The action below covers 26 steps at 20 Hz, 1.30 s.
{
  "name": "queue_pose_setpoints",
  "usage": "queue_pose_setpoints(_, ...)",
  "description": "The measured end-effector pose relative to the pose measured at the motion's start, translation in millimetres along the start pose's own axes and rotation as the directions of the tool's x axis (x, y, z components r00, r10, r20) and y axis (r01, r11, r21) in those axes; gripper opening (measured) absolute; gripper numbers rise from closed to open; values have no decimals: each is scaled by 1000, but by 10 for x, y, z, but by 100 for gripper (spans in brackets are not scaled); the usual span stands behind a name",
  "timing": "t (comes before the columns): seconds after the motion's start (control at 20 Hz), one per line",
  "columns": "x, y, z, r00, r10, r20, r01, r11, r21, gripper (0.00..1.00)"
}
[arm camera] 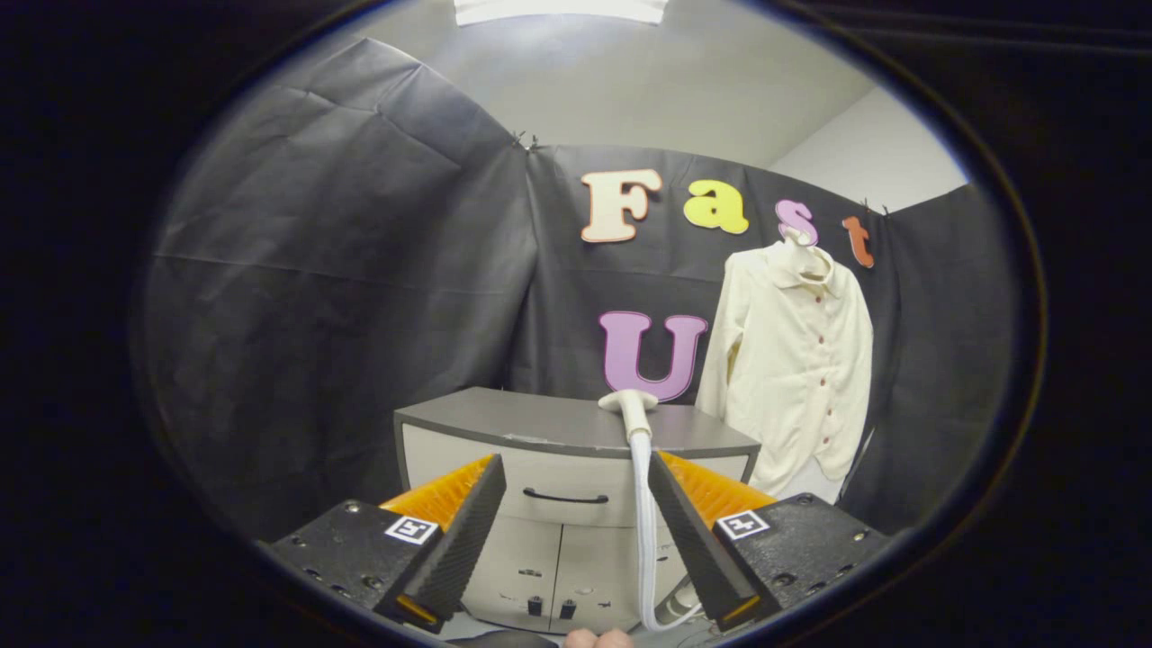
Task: Iron the clothes twice with a garment steamer, once on the left side and once on the right side.
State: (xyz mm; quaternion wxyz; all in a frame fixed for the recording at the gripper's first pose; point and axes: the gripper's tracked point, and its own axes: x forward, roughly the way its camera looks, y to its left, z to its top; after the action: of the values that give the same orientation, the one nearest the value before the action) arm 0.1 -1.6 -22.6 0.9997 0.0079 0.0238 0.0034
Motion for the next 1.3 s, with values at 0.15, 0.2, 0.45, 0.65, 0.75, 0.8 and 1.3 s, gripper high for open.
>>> queue_pose_setpoints(0.15, 8, -11, -30, 1000, -4, -6, 4, 1000, -7, 97)
queue_pose_setpoints(0.2, 18, -14, -46, 1000, -4, -9, 4, 1000, -9, 97)
queue_pose_setpoints(0.45, 257, -156, -114, 1000, -6, -21, 6, 1000, -8, 97)
queue_pose_setpoints(0.65, 593, -268, -142, 999, -3, -40, 2, 1000, -8, 97)
queue_pose_setpoints(0.75, 783, -311, -163, 998, 6, -54, -6, 1000, 9, 97)
queue_pose_setpoints(0.8, 868, -342, -166, 998, 8, -60, -7, 1000, 22, 97)
queue_pose_setpoints(1.3, 1647, -654, -142, 994, 5, -112, 8, 993, 114, 97)
